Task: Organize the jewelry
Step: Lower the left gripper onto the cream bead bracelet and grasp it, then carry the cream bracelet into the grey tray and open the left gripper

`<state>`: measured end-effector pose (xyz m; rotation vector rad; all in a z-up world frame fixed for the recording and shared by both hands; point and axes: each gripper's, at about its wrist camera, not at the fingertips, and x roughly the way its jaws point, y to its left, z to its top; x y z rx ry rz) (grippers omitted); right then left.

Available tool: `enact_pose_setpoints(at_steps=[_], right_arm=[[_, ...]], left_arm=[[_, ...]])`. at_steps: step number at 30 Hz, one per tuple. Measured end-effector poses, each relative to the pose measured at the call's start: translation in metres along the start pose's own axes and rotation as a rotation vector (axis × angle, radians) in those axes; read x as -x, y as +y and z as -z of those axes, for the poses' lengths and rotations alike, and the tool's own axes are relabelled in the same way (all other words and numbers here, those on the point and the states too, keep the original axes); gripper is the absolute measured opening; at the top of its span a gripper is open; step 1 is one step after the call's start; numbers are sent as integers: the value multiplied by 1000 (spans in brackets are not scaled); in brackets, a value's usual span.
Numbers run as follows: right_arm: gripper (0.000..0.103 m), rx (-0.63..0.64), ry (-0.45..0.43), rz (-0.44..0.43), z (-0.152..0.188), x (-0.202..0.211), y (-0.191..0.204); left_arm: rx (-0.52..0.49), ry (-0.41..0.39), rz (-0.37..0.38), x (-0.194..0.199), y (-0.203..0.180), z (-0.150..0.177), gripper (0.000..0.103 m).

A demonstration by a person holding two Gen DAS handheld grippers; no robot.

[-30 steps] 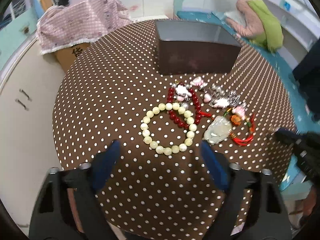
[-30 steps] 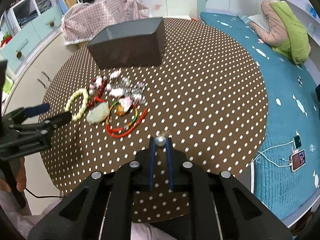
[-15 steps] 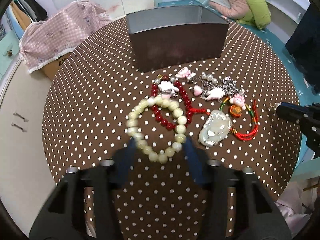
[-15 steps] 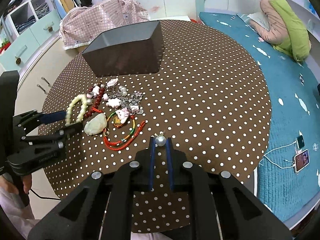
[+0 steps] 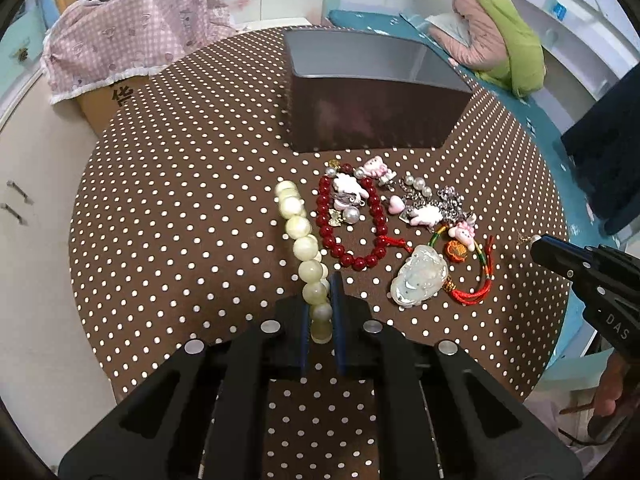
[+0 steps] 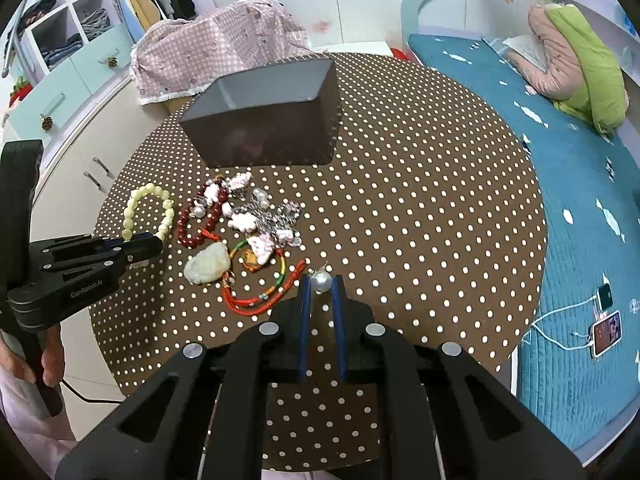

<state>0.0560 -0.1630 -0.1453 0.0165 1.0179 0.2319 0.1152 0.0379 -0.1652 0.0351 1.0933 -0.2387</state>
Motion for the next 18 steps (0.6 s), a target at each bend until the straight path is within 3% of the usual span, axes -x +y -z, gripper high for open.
enact_pose_setpoints(at_steps=[7,18], right_arm=[[10,24,-34,-8,-12,9,4],[10,80,-125,-18,-46,21,14]], left_arm=[[23,-55,12,25,1,4,9],[5,-164,7,59,-9,-25,9]])
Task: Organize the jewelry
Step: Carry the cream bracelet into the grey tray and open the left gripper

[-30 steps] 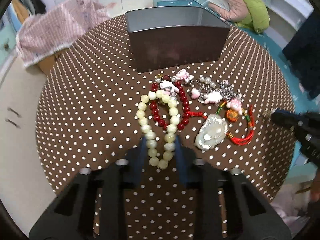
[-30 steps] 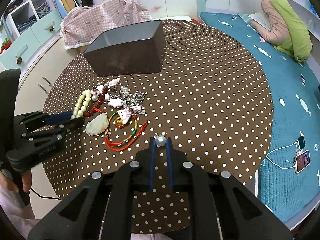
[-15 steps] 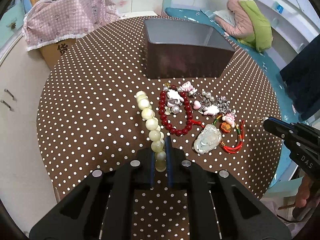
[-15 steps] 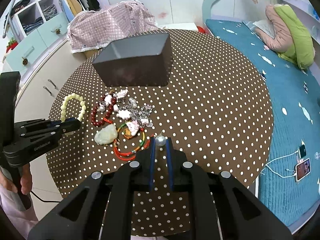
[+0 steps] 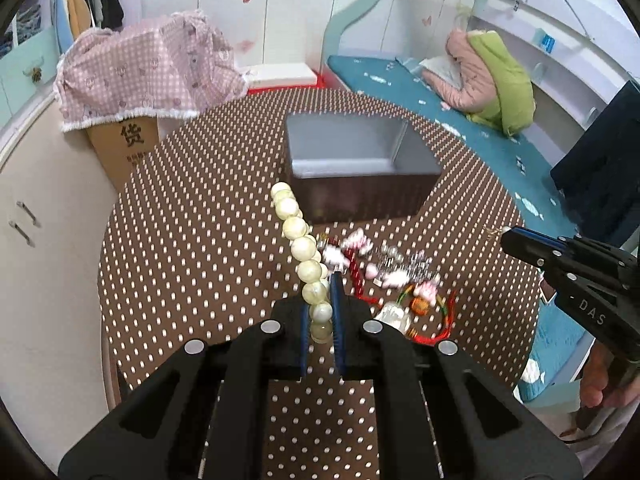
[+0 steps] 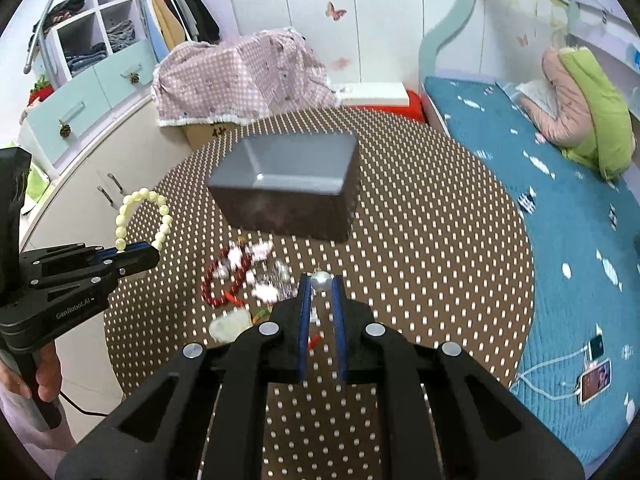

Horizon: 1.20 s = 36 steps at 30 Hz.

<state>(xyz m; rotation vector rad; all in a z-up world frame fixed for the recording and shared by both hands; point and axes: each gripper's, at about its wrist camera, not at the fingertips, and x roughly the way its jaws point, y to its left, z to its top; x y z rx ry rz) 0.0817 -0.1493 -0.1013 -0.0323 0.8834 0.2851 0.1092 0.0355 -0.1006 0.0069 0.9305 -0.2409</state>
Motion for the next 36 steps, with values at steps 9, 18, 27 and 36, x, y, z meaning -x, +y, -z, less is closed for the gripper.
enact_pose_setpoints(at_steps=[9,18,27,36], right_arm=[[10,40,-49,-11,-34,-11,3],[10,44,-23,-23,-60,-48,1],[10,43,19,-53,-72,-73,-4],[38,63,6,-52,-73,-70,-6]], left_arm=[[-32,-49,22,-4,-9,-38,9],[-42,-21,49,-41,-15,-70,9],[-27,20,52,-74,-9,-91,9],[-31,22,43,-81,-4,-91,46]])
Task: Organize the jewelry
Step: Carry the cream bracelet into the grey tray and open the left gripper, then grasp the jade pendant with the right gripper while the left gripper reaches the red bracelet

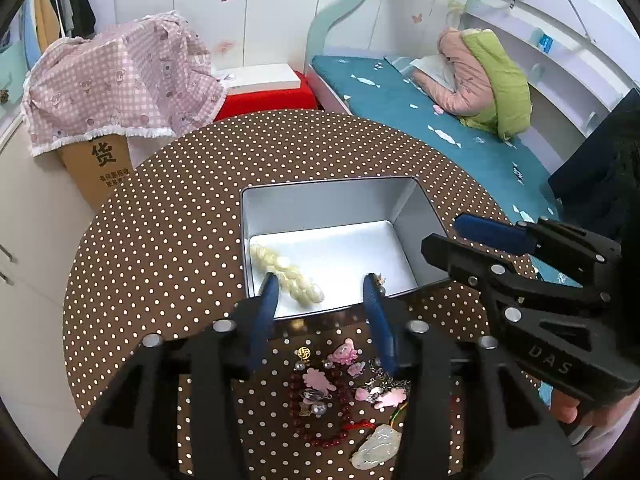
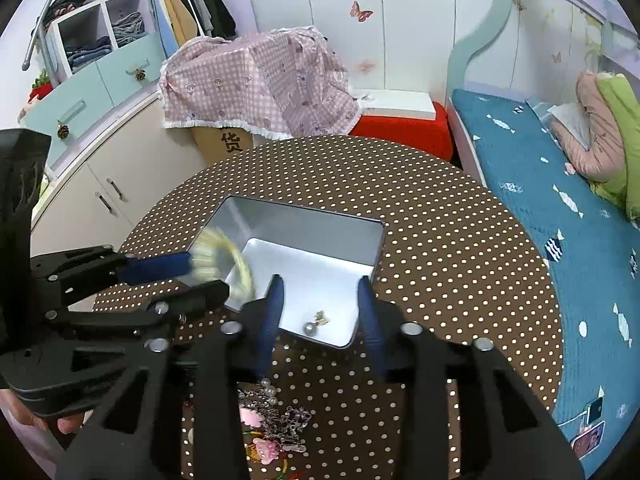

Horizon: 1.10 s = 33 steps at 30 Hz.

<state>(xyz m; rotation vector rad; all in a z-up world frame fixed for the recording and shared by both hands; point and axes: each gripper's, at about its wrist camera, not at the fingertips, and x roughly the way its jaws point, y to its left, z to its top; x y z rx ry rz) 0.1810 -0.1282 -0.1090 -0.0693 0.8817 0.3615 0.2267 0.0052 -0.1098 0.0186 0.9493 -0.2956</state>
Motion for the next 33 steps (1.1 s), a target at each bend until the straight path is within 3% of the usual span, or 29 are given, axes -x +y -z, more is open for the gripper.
enact_pose_setpoints(at_steps=[21,29,33], right_arm=[[39,-21,-7,16,10,19,-6],[54,-12,-25,25,22,38,2],[57,-14,-12,27,34,43,7]], left_arm=[[-1,-14,-15,19,-7,13,46],[-2,-28,-34,41,-12,33,46],[3,-23,-44,50,-12,47,46]])
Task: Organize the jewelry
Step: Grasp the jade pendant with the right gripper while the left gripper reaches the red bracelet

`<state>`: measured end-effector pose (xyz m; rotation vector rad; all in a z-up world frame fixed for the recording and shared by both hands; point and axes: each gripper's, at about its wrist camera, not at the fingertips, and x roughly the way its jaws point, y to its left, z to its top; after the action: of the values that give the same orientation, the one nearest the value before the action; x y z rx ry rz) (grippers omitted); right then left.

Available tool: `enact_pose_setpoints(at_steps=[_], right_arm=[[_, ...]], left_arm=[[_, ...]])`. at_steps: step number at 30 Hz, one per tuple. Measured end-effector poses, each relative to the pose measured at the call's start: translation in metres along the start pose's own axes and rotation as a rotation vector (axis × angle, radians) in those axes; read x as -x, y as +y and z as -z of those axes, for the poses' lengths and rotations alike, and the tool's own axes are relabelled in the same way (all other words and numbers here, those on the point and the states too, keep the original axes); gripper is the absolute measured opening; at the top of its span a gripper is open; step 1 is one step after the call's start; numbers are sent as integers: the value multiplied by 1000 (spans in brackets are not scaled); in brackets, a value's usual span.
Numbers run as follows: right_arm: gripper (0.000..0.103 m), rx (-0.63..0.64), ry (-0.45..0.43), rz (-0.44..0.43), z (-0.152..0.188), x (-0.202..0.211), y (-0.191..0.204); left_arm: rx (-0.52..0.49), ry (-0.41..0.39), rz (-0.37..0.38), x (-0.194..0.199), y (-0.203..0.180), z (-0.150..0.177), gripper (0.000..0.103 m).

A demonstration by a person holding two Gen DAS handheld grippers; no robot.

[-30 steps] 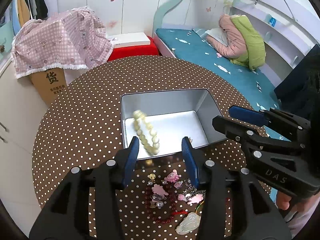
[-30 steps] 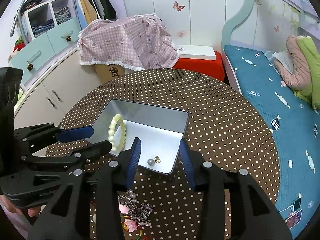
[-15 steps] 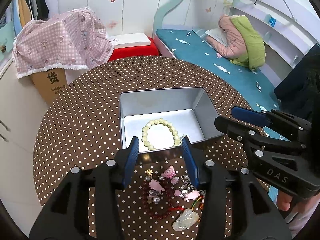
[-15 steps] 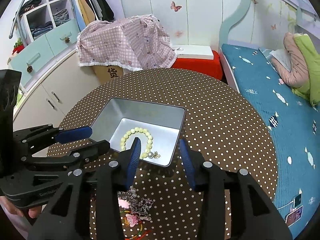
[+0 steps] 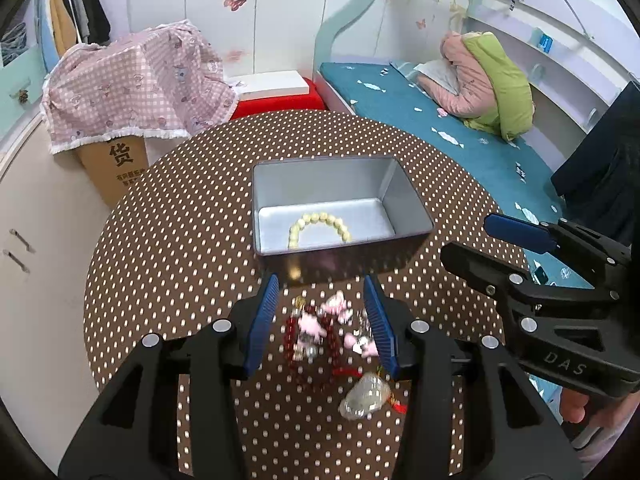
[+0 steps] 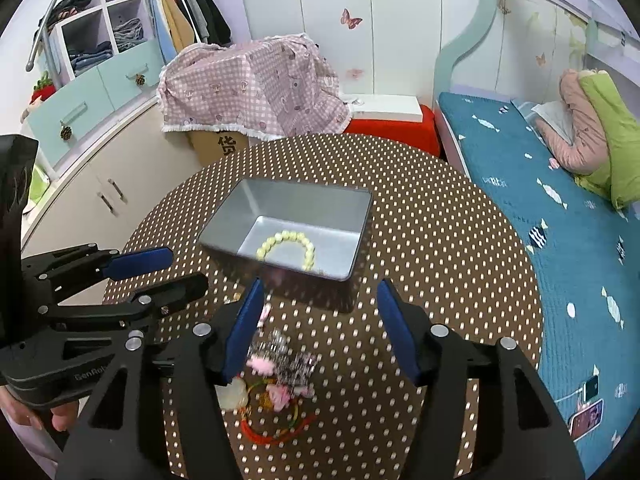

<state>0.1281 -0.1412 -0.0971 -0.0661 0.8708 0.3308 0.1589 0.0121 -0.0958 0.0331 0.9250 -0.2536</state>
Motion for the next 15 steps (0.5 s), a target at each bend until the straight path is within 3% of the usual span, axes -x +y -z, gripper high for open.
enact_pose_setpoints(at_steps=[10,15], right_arm=[[58,19,119,-10,40,-13,15],[58,32,176,-61,58,-22,29]], left_arm=[[45,40,-25,11,14,46,50],[65,70,-35,8,20,62,50]])
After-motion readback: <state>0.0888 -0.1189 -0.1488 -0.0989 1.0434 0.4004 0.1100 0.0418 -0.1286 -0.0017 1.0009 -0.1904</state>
